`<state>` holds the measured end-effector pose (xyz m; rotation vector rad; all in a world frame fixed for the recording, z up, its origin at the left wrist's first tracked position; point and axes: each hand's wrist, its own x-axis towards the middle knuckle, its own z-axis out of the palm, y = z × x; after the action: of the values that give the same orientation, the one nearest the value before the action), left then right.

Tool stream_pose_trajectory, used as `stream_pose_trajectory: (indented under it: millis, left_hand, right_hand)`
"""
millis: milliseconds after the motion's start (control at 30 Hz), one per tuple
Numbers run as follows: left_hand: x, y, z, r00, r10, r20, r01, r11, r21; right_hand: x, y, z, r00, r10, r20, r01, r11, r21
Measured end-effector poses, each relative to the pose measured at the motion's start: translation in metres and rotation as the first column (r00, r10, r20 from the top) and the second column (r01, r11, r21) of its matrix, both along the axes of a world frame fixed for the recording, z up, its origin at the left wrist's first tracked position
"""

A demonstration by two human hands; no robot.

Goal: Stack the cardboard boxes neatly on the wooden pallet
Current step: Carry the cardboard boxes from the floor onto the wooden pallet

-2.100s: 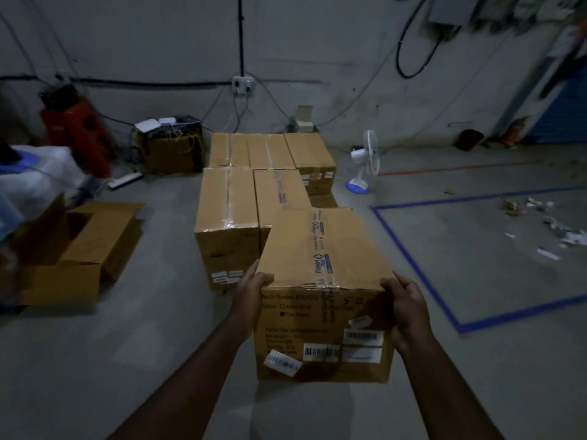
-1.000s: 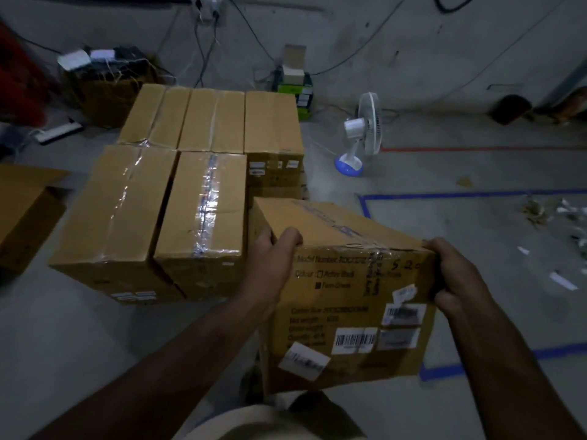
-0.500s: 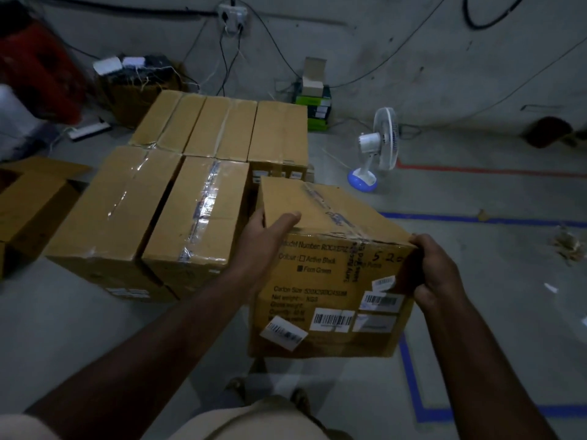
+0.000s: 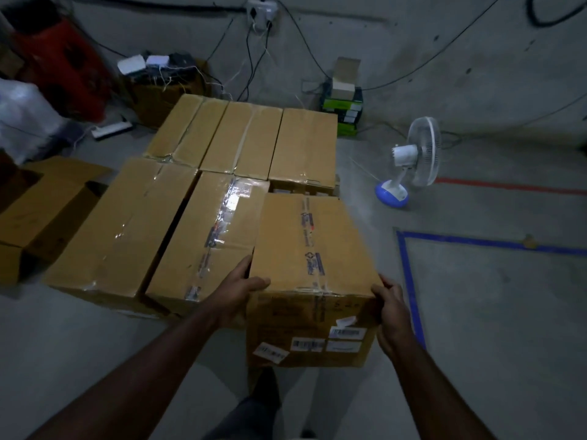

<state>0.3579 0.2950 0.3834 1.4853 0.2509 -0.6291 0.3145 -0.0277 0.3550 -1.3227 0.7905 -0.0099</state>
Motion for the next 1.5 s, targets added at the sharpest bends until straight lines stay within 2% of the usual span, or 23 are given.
stream_pose_trajectory:
  millis: [100, 233, 367, 433, 500, 667, 733, 867, 1133, 1200, 1267, 1333, 1400, 1500]
  left_hand:
    - [0.026, 0.017, -0.038, 0.996, -0.085, 0.005, 0.084, 0.995, 0.055]
    - [0.037, 0.03, -0.087, 0.987, -0.147, -0.072, 0.153, 0.985, 0.086]
    - [0.036, 0.033, -0.125, 0.974, -0.193, -0.12, 0.213, 0.961, 0.175]
    - [0.033, 0.029, -0.138, 0.962, -0.227, -0.154, 0.256, 0.944, 0.208]
    - [0.03, 0.025, -0.151, 0.948, -0.281, -0.148, 0.311, 0.915, 0.257]
    - [0.032, 0.024, -0.188, 0.9, -0.418, -0.126, 0.426, 0.776, 0.466]
    - [0.037, 0.025, -0.198, 0.873, -0.475, -0.111, 0.456, 0.714, 0.531]
    - [0.044, 0.024, -0.216, 0.84, -0.536, -0.081, 0.462, 0.631, 0.623]
    - [0.031, 0.026, -0.219, 0.817, -0.577, 0.012, 0.355, 0.519, 0.778]
    - [0.029, 0.024, -0.215, 0.81, -0.586, 0.031, 0.295, 0.453, 0.841]
    - [0.032, 0.021, -0.215, 0.811, -0.583, -0.059, 0.298, 0.323, 0.898]
    - [0.038, 0.023, -0.221, 0.84, -0.513, -0.174, 0.333, 0.235, 0.913]
    - [0.042, 0.029, -0.227, 0.835, -0.495, -0.241, 0.389, 0.22, 0.895]
    - [0.042, 0.038, -0.233, 0.83, -0.518, -0.207, 0.378, 0.249, 0.892]
  right_hand:
    - [0.013, 0.012, -0.035, 1.0, 0.013, -0.015, -0.012, 0.996, 0.083]
    - [0.016, 0.019, -0.08, 0.996, 0.072, -0.061, -0.069, 0.996, 0.054]
    - [0.011, 0.016, -0.112, 0.96, 0.24, -0.143, -0.244, 0.97, -0.007]
    - [0.013, 0.016, -0.123, 0.892, 0.386, -0.234, -0.408, 0.911, -0.054]
    - [0.019, 0.02, -0.133, 0.79, 0.527, -0.313, -0.575, 0.814, -0.083]
    - [0.03, 0.029, -0.167, 0.617, 0.646, -0.451, -0.777, 0.592, -0.215]
    - [0.032, 0.029, -0.181, 0.587, 0.656, -0.475, -0.802, 0.549, -0.233]
    - [0.038, 0.029, -0.201, 0.588, 0.654, -0.475, -0.807, 0.508, -0.3]
    - [0.045, 0.03, -0.207, 0.589, 0.655, -0.473, -0.808, 0.487, -0.333]
    - [0.048, 0.034, -0.205, 0.57, 0.666, -0.481, -0.821, 0.463, -0.333]
    - [0.05, 0.038, -0.206, 0.517, 0.684, -0.514, -0.856, 0.398, -0.331]
    - [0.049, 0.04, -0.209, 0.47, 0.691, -0.55, -0.88, 0.32, -0.35]
    - [0.048, 0.043, -0.213, 0.491, 0.674, -0.553, -0.864, 0.295, -0.407]
    - [0.048, 0.045, -0.214, 0.549, 0.641, -0.536, -0.82, 0.289, -0.495]
